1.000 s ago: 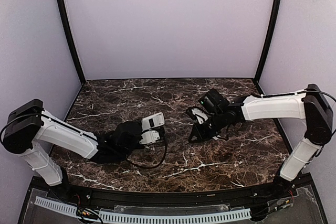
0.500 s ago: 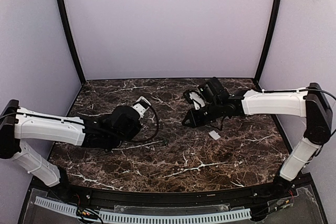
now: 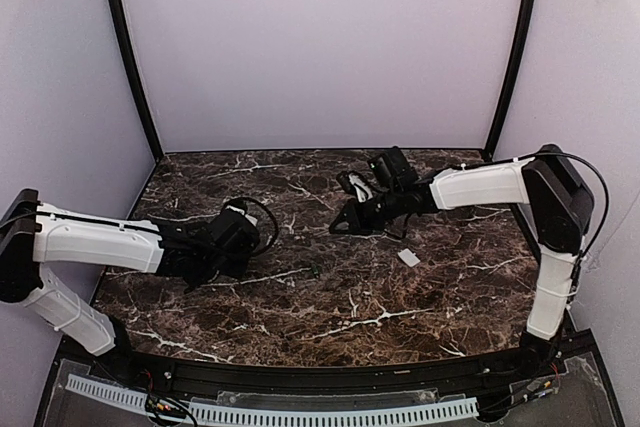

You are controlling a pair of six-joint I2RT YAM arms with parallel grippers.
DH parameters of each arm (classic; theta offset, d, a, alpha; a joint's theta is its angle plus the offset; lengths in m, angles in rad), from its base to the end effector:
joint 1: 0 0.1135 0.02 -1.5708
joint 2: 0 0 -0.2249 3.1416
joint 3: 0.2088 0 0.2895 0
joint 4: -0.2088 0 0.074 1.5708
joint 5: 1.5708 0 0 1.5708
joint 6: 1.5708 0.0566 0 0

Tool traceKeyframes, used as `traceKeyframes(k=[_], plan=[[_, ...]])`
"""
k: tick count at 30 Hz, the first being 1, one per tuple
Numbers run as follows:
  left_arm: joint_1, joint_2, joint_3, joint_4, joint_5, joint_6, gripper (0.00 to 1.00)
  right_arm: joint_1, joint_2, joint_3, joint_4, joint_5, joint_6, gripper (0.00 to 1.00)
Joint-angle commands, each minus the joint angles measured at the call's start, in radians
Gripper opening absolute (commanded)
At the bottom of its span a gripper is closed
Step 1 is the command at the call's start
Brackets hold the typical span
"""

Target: Unload the batteries from the remote control

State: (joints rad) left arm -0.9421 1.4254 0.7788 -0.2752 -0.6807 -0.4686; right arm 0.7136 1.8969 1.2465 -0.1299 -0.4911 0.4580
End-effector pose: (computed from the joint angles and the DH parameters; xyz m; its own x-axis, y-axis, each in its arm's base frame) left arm 0.2175 -0.2386 0.1193 -0.6009 0.2296 -0.7657 0.1496 0.9732 0.1744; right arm 0.3166 0.3094 0.1156 -0.8443 -0.2152 -0.4908 -0.5098 0.6048 0.6118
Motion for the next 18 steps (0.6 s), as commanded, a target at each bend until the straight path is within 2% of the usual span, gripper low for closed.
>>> traceKeyframes(k=[1,11,18], plan=[[0.03,0.006,-0.05,-0.048,0.079,-0.169,0.0,-0.004,0.044,0.057,0.049,-0.075,0.015,0.0],[0.041,0.052,-0.126,0.018,0.167,-0.237,0.0,-0.03,0.136,0.081,0.063,-0.119,0.009,0.01],[0.042,0.076,-0.169,0.061,0.193,-0.257,0.01,-0.042,0.166,0.081,0.057,-0.119,0.006,0.1]])
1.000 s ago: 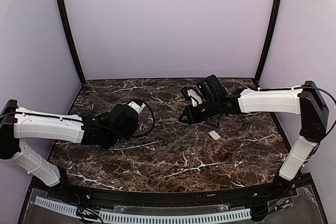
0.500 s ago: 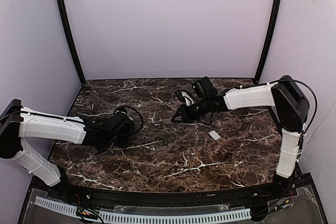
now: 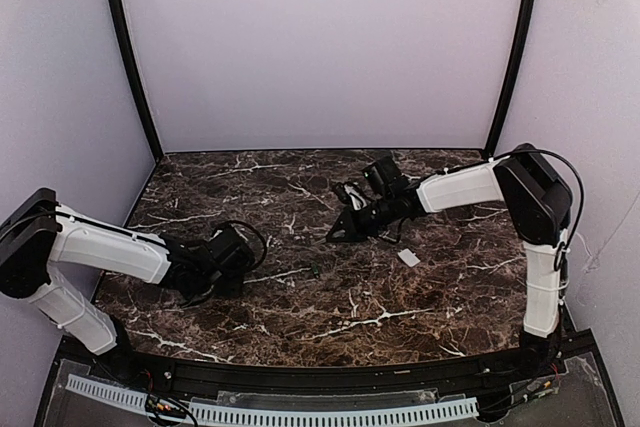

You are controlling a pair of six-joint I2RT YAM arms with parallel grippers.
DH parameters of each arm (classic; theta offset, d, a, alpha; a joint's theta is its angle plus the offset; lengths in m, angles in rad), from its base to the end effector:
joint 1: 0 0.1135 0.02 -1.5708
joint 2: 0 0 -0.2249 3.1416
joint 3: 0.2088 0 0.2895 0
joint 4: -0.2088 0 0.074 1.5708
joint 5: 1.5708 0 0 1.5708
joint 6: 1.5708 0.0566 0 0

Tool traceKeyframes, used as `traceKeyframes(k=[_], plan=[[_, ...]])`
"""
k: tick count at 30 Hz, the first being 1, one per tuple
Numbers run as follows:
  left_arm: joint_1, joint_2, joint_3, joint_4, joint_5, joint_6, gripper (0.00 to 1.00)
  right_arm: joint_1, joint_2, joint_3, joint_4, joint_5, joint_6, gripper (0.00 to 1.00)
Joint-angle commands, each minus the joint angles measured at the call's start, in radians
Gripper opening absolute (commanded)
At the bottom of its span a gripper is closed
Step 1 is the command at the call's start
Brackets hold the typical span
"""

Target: Unload the batteries from the remote control

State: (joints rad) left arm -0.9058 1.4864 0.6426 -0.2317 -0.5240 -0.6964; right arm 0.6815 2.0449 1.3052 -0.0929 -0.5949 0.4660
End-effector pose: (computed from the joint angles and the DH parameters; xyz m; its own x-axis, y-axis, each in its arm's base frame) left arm 0.2028 -0.2128 0.0577 -0.7594 0.0684 -0.6470 0.0619 0.9975 0.0328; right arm 0.3324 0.3104 0.0776 -0.8792 -0.2340 -0.4149 -0.4697 0.5718 0.6727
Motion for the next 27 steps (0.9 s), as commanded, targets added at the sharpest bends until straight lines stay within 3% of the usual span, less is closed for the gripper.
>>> traceKeyframes(k=[1,10,15,22,27], plan=[[0.006,0.02,-0.035,0.024,0.037,-0.03,0.01,-0.011,0.02,0.023,0.019,-0.012,-0.006,0.11],[0.006,0.039,-0.036,0.016,0.03,-0.051,0.18,-0.017,0.03,0.025,-0.018,0.014,-0.029,0.19],[0.006,0.025,-0.042,0.017,0.02,-0.051,0.34,-0.017,0.025,0.023,-0.04,0.042,-0.046,0.24],[0.006,0.016,-0.038,0.019,0.015,-0.046,0.4,-0.017,0.023,0.025,-0.054,0.055,-0.056,0.27],[0.006,0.005,-0.037,0.018,0.014,-0.039,0.5,-0.018,0.022,0.046,-0.072,0.062,-0.065,0.28]])
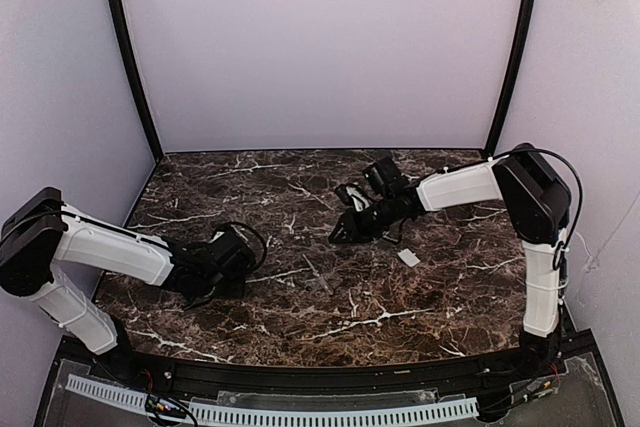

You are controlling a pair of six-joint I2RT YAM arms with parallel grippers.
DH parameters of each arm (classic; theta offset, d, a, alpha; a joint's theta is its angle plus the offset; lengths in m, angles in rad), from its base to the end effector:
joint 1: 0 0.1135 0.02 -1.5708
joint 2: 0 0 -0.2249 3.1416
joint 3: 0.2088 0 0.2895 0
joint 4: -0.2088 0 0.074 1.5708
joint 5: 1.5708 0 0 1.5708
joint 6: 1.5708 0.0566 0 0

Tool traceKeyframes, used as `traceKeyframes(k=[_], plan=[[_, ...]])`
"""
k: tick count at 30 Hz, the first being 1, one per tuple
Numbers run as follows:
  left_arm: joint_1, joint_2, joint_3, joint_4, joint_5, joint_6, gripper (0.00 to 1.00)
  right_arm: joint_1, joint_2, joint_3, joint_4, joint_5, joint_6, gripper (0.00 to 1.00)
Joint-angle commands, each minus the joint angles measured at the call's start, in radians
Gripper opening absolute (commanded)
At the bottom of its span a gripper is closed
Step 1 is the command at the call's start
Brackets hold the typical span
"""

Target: Unload the batteries from the remote control

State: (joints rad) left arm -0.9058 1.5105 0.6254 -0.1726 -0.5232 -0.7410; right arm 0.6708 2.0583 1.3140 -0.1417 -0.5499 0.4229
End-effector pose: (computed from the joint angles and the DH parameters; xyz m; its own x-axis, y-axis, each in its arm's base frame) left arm 0.2028 -0.2128 0.0496 -0.7546 0.0147 -0.6560 0.0284 0.9995 -0.0102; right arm 0.3354 0.3039 0.0698 -0.8770 -0.2493 -0.4107 -0.4704 0.6192 0.6287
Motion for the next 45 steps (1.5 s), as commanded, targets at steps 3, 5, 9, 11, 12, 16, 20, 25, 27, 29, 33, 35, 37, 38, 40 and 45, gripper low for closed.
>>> traceKeyframes(k=[3,5,9,11,12,16,20,25,27,29,33,35,37,38,40,45], plan=[[0.007,-0.032,-0.022,-0.041,0.008,0.012,0.64,-0.007,0.007,0.054,-0.04,0.028,-0.034,0.29],[0.006,-0.04,-0.02,-0.047,0.001,0.017,0.73,-0.007,0.003,0.066,-0.05,0.034,-0.04,0.32],[0.006,-0.061,-0.007,-0.085,-0.027,0.023,0.89,-0.007,-0.014,0.087,-0.072,0.049,-0.059,0.39],[0.005,-0.078,0.0,-0.103,-0.047,0.029,0.95,-0.008,-0.03,0.098,-0.086,0.062,-0.067,0.42],[0.005,-0.085,0.003,-0.108,-0.053,0.032,0.97,-0.008,-0.037,0.103,-0.092,0.069,-0.074,0.44],[0.005,-0.128,0.017,-0.138,-0.097,0.069,0.98,-0.008,-0.076,0.118,-0.117,0.105,-0.096,0.6],[0.006,-0.17,0.041,-0.18,-0.146,0.106,0.98,-0.01,-0.127,0.117,-0.13,0.149,-0.112,0.79],[0.011,-0.247,0.063,-0.192,-0.205,0.199,0.99,-0.021,-0.199,0.109,-0.153,0.2,-0.135,0.95],[0.02,-0.276,0.073,-0.192,-0.237,0.243,0.98,-0.029,-0.243,0.095,-0.154,0.228,-0.141,0.98],[0.037,-0.303,0.08,-0.186,-0.263,0.279,0.98,-0.041,-0.285,0.075,-0.154,0.261,-0.145,0.99],[0.098,-0.355,0.084,-0.148,-0.273,0.353,0.98,-0.069,-0.377,0.031,-0.154,0.33,-0.158,0.99],[0.134,-0.375,0.084,-0.13,-0.277,0.387,0.98,-0.082,-0.425,0.003,-0.15,0.358,-0.178,0.99],[0.164,-0.391,0.082,-0.117,-0.296,0.42,0.98,-0.093,-0.473,-0.024,-0.146,0.402,-0.203,0.99],[0.187,-0.398,0.082,-0.11,-0.301,0.439,0.98,-0.097,-0.497,-0.038,-0.142,0.426,-0.216,0.99],[0.217,-0.407,0.078,-0.094,-0.313,0.464,0.98,-0.105,-0.542,-0.074,-0.131,0.474,-0.238,0.99],[0.273,-0.431,0.026,0.0,-0.407,0.521,0.98,-0.124,-0.676,-0.208,-0.031,0.546,-0.276,0.99]])
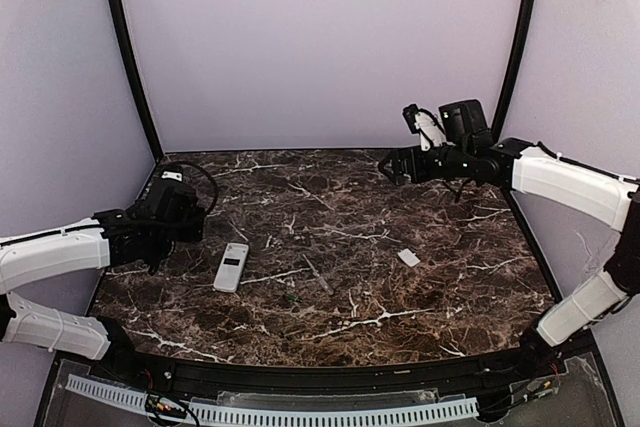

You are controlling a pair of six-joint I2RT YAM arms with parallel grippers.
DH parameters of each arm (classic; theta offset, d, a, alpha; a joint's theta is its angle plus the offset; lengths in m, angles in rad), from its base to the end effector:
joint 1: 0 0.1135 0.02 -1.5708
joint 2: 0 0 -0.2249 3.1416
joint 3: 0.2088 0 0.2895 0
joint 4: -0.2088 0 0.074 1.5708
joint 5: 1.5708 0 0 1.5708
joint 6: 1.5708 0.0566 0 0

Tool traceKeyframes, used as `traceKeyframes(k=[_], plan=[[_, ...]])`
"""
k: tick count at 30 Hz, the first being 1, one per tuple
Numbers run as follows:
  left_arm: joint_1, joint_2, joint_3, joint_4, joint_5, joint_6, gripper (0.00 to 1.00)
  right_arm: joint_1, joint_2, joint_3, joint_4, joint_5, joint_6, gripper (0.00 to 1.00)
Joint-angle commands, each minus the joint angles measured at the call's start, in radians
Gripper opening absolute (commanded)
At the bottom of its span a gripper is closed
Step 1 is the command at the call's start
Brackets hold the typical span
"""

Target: Unload the batteries from the remote control

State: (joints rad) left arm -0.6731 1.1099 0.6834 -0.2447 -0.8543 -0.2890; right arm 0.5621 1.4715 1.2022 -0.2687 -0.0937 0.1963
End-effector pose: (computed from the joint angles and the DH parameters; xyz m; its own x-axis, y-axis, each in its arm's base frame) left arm 0.2531 -0.1472 0.1833 -0.4512 0.1204 -0.8843 -0.1887 0.9556 0.2264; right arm 0.3345 0.2169 0.2530 -0.5420 -0.1119 -0.8329 -0.5025 0.8375 0.2145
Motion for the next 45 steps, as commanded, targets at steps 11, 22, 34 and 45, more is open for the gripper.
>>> traceKeyframes(k=[11,22,34,45], plan=[[0.111,-0.013,-0.26,0.657,-0.162,0.361,0.98,-0.025,-0.35,-0.398,0.343,0.446,-0.014,0.98],[0.273,0.115,-0.371,1.038,0.05,0.518,0.99,-0.045,-0.469,-0.643,0.569,0.743,-0.047,0.99],[0.441,0.258,-0.437,1.296,0.3,0.526,0.98,-0.178,-0.451,-0.749,0.634,0.675,-0.144,0.99],[0.528,0.34,-0.441,1.385,0.448,0.443,0.97,-0.317,-0.455,-0.966,0.949,0.496,-0.305,0.99]])
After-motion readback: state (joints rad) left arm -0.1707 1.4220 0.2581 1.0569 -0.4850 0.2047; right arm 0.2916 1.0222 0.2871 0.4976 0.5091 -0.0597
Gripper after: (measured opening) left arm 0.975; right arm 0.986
